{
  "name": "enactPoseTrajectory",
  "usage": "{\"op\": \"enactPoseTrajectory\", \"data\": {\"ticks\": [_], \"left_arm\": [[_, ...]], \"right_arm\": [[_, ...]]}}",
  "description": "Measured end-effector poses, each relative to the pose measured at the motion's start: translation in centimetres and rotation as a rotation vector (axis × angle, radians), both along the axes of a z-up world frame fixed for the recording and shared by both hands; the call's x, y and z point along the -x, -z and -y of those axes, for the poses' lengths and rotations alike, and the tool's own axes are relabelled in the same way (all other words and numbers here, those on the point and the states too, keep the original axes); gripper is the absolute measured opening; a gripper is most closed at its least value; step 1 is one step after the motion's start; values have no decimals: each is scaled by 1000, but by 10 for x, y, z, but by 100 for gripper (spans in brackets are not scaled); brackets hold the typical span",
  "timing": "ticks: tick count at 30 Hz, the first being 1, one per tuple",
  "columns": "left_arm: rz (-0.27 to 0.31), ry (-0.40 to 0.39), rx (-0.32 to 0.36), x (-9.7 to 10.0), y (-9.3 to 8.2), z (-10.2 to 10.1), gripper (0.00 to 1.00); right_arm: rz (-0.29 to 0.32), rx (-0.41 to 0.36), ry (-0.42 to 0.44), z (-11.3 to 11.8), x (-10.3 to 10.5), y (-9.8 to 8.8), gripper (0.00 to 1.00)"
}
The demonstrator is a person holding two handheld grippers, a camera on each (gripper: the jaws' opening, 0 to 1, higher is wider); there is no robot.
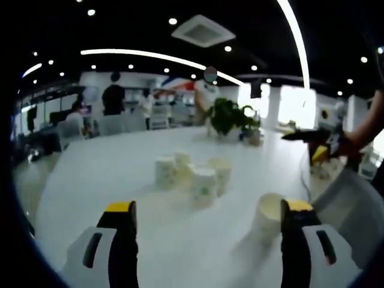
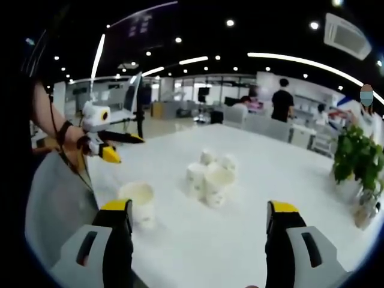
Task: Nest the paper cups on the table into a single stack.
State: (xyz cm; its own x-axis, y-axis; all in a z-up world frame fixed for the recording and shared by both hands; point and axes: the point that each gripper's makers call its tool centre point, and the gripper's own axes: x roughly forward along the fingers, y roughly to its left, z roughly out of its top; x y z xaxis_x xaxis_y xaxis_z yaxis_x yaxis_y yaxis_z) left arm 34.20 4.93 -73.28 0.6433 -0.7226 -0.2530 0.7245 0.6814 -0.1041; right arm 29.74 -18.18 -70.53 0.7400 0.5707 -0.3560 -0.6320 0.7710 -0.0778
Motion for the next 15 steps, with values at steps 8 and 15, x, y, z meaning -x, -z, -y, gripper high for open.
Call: {"op": "enactPoseTrajectory", "data": {"ticks": [8,15], "left_arm": [[-4,-32,3,1,2,-12,98],[-6,-54,5,-2,4,-21,98]], "right_arm": [[4,-1,-8,-4,-3,-1,91],[3,8,-16,-7,-11,1,91]]}}
